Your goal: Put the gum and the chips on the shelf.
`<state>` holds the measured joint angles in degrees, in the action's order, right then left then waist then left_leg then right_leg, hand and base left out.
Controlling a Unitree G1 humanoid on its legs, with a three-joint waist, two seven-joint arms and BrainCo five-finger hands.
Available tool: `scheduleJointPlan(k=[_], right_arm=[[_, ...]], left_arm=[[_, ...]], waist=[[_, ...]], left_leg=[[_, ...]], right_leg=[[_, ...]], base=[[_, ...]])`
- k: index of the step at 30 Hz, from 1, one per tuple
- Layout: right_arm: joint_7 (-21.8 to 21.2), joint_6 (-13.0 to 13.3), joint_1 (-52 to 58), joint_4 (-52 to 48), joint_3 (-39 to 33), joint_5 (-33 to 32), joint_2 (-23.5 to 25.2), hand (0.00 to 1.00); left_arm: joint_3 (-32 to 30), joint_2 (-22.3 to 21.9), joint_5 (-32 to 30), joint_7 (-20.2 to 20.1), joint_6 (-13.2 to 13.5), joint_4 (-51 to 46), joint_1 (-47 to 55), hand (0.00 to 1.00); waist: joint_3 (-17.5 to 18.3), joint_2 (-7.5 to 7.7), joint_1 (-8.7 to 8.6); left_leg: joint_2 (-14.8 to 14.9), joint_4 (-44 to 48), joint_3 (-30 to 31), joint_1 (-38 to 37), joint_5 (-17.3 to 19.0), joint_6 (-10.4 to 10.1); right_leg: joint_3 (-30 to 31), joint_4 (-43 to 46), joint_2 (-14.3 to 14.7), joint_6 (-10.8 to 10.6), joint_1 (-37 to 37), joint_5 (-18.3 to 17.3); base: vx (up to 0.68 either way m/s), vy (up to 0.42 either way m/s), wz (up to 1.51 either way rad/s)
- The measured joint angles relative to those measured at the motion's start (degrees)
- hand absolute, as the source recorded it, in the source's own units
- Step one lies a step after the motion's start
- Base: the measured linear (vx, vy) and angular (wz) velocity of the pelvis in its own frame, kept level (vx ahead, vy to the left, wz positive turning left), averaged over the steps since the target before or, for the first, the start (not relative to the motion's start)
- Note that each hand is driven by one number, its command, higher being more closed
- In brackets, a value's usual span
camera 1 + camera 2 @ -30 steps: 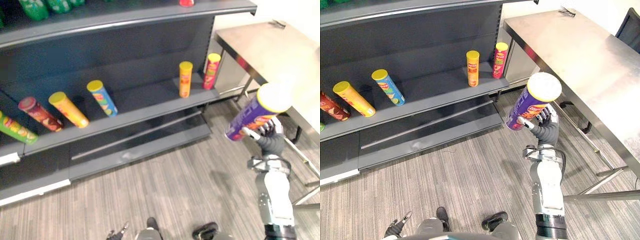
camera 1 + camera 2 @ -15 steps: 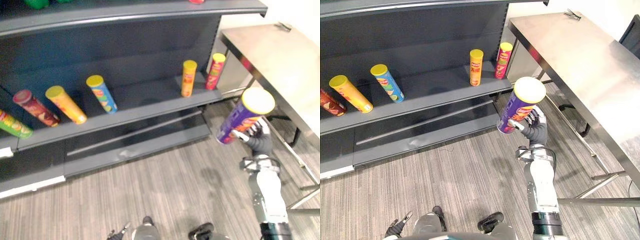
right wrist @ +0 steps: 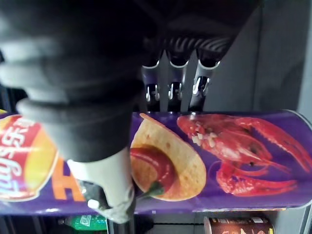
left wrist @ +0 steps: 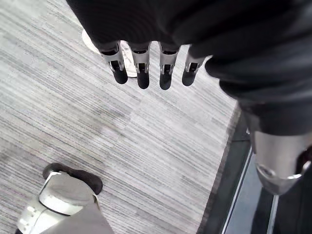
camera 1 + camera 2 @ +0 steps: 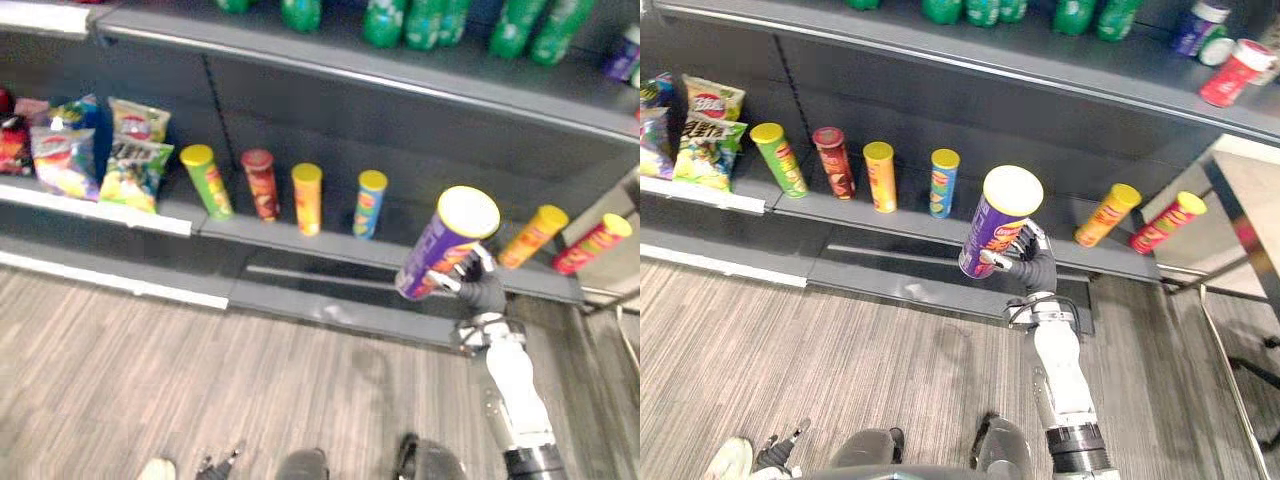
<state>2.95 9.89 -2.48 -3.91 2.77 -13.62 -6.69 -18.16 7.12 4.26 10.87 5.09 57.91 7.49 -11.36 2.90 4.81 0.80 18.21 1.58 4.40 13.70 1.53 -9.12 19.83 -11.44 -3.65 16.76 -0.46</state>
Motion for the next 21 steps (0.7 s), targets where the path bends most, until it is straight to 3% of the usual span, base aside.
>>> scheduleJointPlan(k=[2,3,4,6,9,12,15,17,18,21], right_arm=[[0.2,0.0,0.1,0.0,0.0,0.0,0.2,1.0],[0.3,0.0,0.1,-0.2,0.0,-0.2,0.5,1.0],[0.3,0.0,0.1,-0.7,-0.2,-0.4,0.8,1.0],[0.2,0.0,-0.9,-0.8,0.3,-0.5,1.0,1.0],[0.4,0.0,-0.1,-0.9,0.1,-1.7,1.0,1.0],[0.4,0.1,0.6,-0.9,0.1,-2.8,1.0,1.0],[0.4,0.1,2.2,-0.9,0.1,-2.7,1.0,1.0],[0.5,0.1,3.3,-0.9,0.1,-2.6,1.2,1.0],[0.8,0.1,4.4,-0.9,-0.2,-2.6,1.5,1.0],[2.0,0.1,4.9,-0.7,-0.6,-1.8,1.9,1.0]], left_arm=[[0.0,0.0,0.0,0.0,0.0,0.8,-0.6,0.0],[0.0,0.0,0.0,0.0,0.0,0.9,-0.5,0.0],[-0.1,-0.2,0.0,0.0,0.0,1.0,-0.7,0.0],[-0.4,-1.6,0.0,0.0,0.1,1.2,-0.6,0.0],[-1.4,-2.9,0.1,0.0,-0.1,1.5,-0.4,0.0],[-1.6,-3.0,0.1,0.0,-0.2,1.5,-0.5,0.0],[-1.4,-2.9,0.1,0.0,-0.1,1.4,-1.2,0.0],[-1.3,-2.6,0.0,-0.1,-0.2,1.5,-1.2,0.0],[-0.4,-2.3,-0.1,-0.1,-0.1,1.4,-1.5,0.0],[1.3,-2.2,-0.4,0.0,-0.1,1.4,-1.6,0.0]], waist=[[-0.4,0.77,-0.02],[-0.4,1.93,-0.28],[-0.6,2.13,-0.33],[-0.9,0.3,0.11],[-0.8,-0.21,-0.3],[-0.7,-0.18,-1.43],[-0.7,-0.24,-2.01],[-0.7,-0.23,-2.96],[-0.7,-0.32,-3.35],[-0.6,-0.48,-2.92]], left_leg=[[-1.3,0.3,1.0,-1.2,0.7,-1.2],[-1.9,0.7,0.9,-1.9,1.4,-2.2],[-1.7,2.4,0.8,-1.8,3.0,-3.9],[1.1,2.9,0.8,-1.1,3.6,-4.8],[4.7,0.5,1.3,-1.1,3.6,-6.3],[6.5,-2.8,3.6,-1.0,1.9,-8.4],[7.6,-7.3,3.5,-0.4,-1.6,-8.8],[8.9,-8.6,-0.3,0.1,-3.1,-7.9],[10.7,-9.7,-7.7,0.4,-5.9,-8.3],[9.8,-11.9,-9.6,0.3,-8.0,-9.5]], right_leg=[[4.6,-2.9,0.4,-2.1,-0.6,1.5],[5.0,-3.8,-0.4,-2.7,-1.8,3.3],[3.5,-4.1,-0.9,-3.6,-3.6,1.2],[2.2,-5.8,1.8,-2.7,-4.2,0.3],[-0.3,-5.8,4.6,-0.6,-4.3,-0.9],[-3.3,-6.1,5.8,0.9,-4.5,-2.0],[-6.6,-8.0,5.7,1.4,-4.7,-1.8],[-8.8,-9.0,5.0,1.6,-5.3,-1.6],[-10.9,-9.2,3.8,1.5,-5.4,-1.6],[-11.5,-11.1,2.7,0.4,-5.6,0.1]], base=[[0.2,-0.171,0.75],[0.18,-0.256,0.76],[0.17,-0.273,0.62],[0.13,-0.287,0.17],[0.06,-0.244,0.17],[0.03,-0.175,0.34],[0.02,-0.125,0.5],[0.0,-0.038,0.71],[0.0,0.04,0.79],[0.0,0.077,0.33]])
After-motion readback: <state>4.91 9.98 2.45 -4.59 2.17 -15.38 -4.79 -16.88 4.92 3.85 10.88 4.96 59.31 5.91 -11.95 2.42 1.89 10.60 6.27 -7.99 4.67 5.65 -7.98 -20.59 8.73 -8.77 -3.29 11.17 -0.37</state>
